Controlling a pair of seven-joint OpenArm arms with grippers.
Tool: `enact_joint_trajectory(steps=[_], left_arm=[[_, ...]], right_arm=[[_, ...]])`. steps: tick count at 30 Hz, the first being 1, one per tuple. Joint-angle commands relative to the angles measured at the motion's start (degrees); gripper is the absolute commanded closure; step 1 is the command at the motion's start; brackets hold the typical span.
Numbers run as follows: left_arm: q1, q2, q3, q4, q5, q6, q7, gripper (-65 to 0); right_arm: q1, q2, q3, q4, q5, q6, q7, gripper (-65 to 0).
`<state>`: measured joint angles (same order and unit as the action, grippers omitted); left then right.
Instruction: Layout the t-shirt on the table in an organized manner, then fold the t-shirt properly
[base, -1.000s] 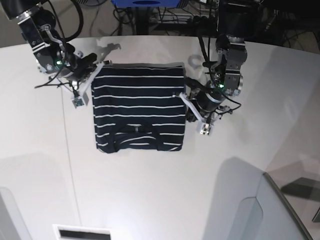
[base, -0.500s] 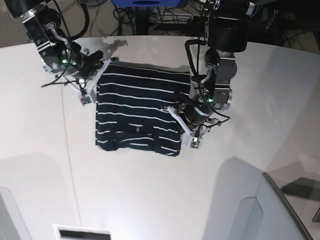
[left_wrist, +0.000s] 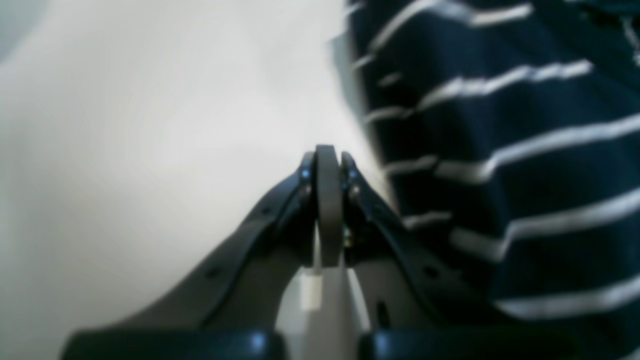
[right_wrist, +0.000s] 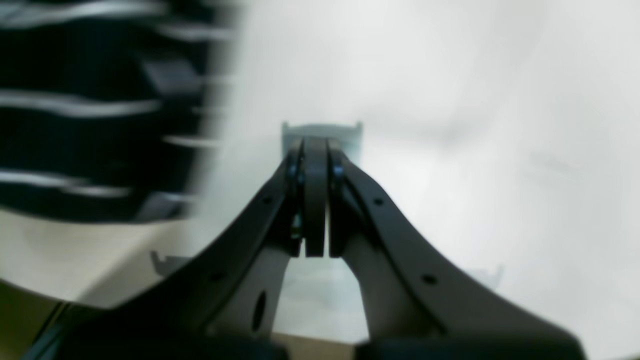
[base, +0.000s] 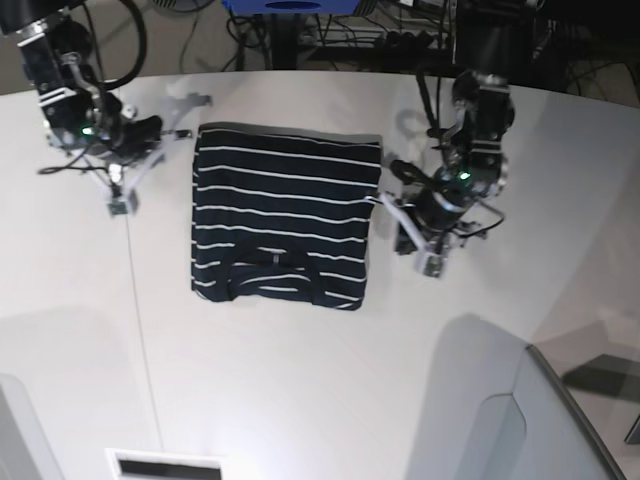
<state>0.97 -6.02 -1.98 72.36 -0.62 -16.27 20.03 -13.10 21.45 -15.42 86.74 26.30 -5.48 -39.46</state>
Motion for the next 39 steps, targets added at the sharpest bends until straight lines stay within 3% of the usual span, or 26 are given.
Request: enact_joint_trajectory(steps=[1,6,10,14,24,31,35,39], left_arm=[[0.9,-0.4,-1.4,3.6,0.0,0.2,-1.4,0.0],[11.0,-2.8,-2.8,17.3,0.1,0.2,-1.3,0.0],[18.9,-3.2,-3.5,26.3,0.0,0.2,-1.2,0.0],[26.6,-3.0,-6.3,32.1,0.1,0.2,-1.2,0.0],[45.3,-2.9,-11.1,37.1,0.1,0.2,-1.5,0.0],[54.8,-2.7,-10.3,35.8,0.1,0.2,-1.5,0.0],[54.4,-2.7,-10.3,29.3,0.1,0.2,-1.6,0.0],[51.0,-3.0,-10.3,18.9,0.1,0.2,-1.6,0.0]], right_arm=[[-0.2,1.2,0.7,2.3,0.2,0.2,0.6,0.0],[-2.5,2.7,0.8,8.2,0.2,0.2,-0.3,0.0],[-5.2,2.9,1.3,11.5,0.2,0.2,-3.7,0.0],[-9.4,5.3,0.9,15.9,0.2,0.2,-3.7,0.0],[-25.4,13.2,0.9,20.7,0.2,0.3,-3.7,0.0],[-34.4,14.1,0.3,18.9,0.1,0.3,-3.7,0.0],[-27.7,14.5,-10.6,6.6,0.1,0.3,0.4,0.0],[-17.0,14.3,-26.7,-7.8,0.1,0.3,1.1,0.0]])
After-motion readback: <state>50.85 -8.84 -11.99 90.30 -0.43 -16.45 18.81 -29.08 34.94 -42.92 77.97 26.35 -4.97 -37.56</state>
